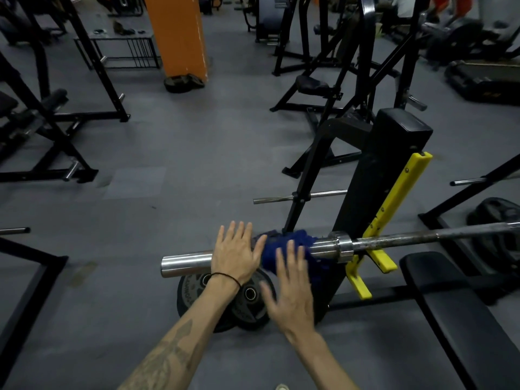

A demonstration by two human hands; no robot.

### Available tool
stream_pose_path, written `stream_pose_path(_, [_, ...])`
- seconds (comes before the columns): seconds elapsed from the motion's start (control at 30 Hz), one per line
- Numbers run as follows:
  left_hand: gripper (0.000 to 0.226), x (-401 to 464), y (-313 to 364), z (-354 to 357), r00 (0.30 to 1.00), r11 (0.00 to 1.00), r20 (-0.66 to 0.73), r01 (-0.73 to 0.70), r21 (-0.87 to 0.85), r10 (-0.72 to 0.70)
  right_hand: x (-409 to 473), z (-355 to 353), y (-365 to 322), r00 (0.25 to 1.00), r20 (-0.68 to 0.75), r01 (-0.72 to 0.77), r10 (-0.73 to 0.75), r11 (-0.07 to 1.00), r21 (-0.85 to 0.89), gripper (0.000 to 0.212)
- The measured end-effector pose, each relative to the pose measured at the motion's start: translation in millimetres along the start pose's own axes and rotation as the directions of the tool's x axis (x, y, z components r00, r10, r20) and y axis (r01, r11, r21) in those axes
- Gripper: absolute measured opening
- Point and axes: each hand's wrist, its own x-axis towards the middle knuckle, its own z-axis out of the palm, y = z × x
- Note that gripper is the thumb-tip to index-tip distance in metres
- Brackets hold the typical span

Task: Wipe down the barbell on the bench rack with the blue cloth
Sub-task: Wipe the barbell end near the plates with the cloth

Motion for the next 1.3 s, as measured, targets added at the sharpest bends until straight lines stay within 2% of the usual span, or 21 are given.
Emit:
stream_pose_path(0.1, [0.094, 2.4, 0.8, -1.8, 1.0, 1.0, 0.004, 0.013, -0.023, -0.013, -2.4, -6.9, 15.4, 0.974, 0.082, 0.217, -0.209, 0.971, -0.1, 0.077])
stream_pose_path(0.17, [0.093, 2.5, 1.1, -2.3, 1.0, 1.0, -0.003, 0.009, -0.017, -0.009, 0.7, -13.5, 30.8, 0.989, 0.018, 0.15, -0.149, 0.978, -0.142, 0.073])
stream_pose_path(0.23, [0.093, 2.9, 1.0, -1.8, 1.0, 1.0, -0.006, 0.019, -0.007, -0.019, 0.7, -12.0, 21.9, 0.998, -0.055, -0.046, 0.043, 0.997, -0.059, 0.075])
stream_pose_path(0.27, [0.093, 2.7, 1.2, -1.8, 1.0, 1.0, -0.009, 0.023, -0.004, -0.023, -0.1, -7.7, 11.3, 0.994, -0.054, -0.092, 0.092, 0.996, -0.012, 0.077])
stream_pose_path(0.33, [0.094, 2.7, 1.0, -1.6, 1.0, 1.0, 0.0, 0.022, -0.007, -0.022, -3.6, -0.5, -1.0, 1.0, 0.02, 0.006, -0.006, 1.0, 0.011, 0.079])
stream_pose_path(0.4, [0.095, 2.0, 0.9, -1.4, 1.0, 1.0, 0.008, 0.026, -0.008, -0.026, -3.9, -4.7, 11.5, 0.982, 0.072, 0.178, -0.172, 0.98, -0.085, 0.077])
stream_pose_path(0.43, [0.095, 2.3, 1.2, -1.5, 1.0, 1.0, 0.011, 0.023, -0.006, -0.023, -2.1, -9.5, 23.0, 0.979, 0.066, 0.2, -0.192, 0.971, -0.128, 0.074])
stream_pose_path(0.53, [0.091, 4.2, 3.8, -3.1, 0.999, 1.0, 0.027, 0.024, 0.003, -0.024, -0.8, -14.2, 29.5, 0.999, -0.042, 0.005, -0.009, 0.996, -0.09, 0.071])
stream_pose_path(0.57, [0.086, 4.2, 3.8, -3.3, 0.999, 1.0, 0.036, 0.028, 0.004, -0.028, -1.5, -9.8, 19.8, 0.999, -0.047, -0.018, 0.016, 0.998, -0.059, 0.073])
stream_pose_path(0.63, [0.076, 3.9, 3.6, -3.8, 0.998, 1.0, 0.054, 0.03, 0.0, -0.03, -4.8, -0.5, 3.4, 0.996, 0.022, 0.089, -0.089, 0.995, -0.035, 0.077])
stream_pose_path(0.7, [0.072, 4.4, 3.1, -5.7, 0.997, 1.0, 0.071, 0.03, 0.004, -0.031, -4.5, -0.6, 10.9, 0.973, 0.077, 0.226, -0.22, 0.97, -0.088, 0.076])
stream_pose_path(0.73, [0.071, 4.7, 3.1, -6.5, 0.997, 0.999, 0.077, 0.03, 0.012, -0.031, -2.8, -4.7, 21.0, 0.97, 0.072, 0.241, -0.234, 0.962, -0.13, 0.074])
stream_pose_path(0.8, [0.071, 7.1, 3.1, -7.3, 0.995, 0.999, 0.092, 0.031, 0.013, -0.032, -1.5, -9.7, 33.4, 0.992, 0.0, 0.125, -0.126, 0.982, -0.144, 0.07])
stream_pose_path(0.87, [0.073, 10.7, 3.0, -8.5, 0.994, 1.0, 0.104, 0.03, -0.002, -0.03, -1.5, -6.7, 22.5, 0.998, -0.057, -0.031, 0.028, 0.998, -0.059, 0.072])
stream_pose_path(0.9, [0.073, 12.3, 2.5, -9.4, 0.994, 0.999, 0.106, 0.032, -0.01, -0.03, -1.6, -3.3, 12.8, 0.998, -0.047, -0.036, 0.035, 0.999, -0.027, 0.074])
stream_pose_path(0.97, [0.072, 15.2, 1.0, -11.4, 0.992, 0.998, 0.122, 0.041, -0.046, -0.035, -3.2, -0.2, 5.3, 0.994, 0.035, 0.102, -0.102, 0.995, -0.018, 0.079])
stream_pose_path(1.03, [0.071, 17.9, -0.8, -12.3, 0.99, 0.996, 0.134, 0.047, -0.08, -0.036, 0.6, -7.9, 17.8, 0.971, 0.083, 0.231, -0.224, 0.968, -0.096, 0.079])
stream_pose_path(1.1, [0.071, 22.8, -2.5, -13.1, 0.991, 0.992, 0.132, 0.048, -0.114, -0.033, 4.5, -15.0, 29.5, 0.988, 0.027, 0.157, -0.155, 0.98, -0.118, 0.078])
stream_pose_path(1.17, [0.07, 29.0, -3.6, -13.6, 0.992, 0.989, 0.123, 0.048, -0.143, -0.03, 5.6, -14.1, 19.7, 1.0, -0.025, -0.001, 0.0, 0.999, -0.044, 0.081])
stream_pose_path(1.2, [0.069, 32.2, -3.4, -13.7, 0.993, 0.987, 0.111, 0.047, -0.151, -0.031, 5.7, -10.3, 9.8, 1.0, -0.013, -0.004, 0.004, 1.0, -0.02, 0.083])
stream_pose_path(1.3, [0.064, 39.0, -4.2, -14.7, 0.998, 0.989, 0.043, 0.046, -0.138, -0.041, 5.7, -6.8, 3.7, 0.977, 0.089, 0.202, -0.196, 0.977, -0.072, 0.084])
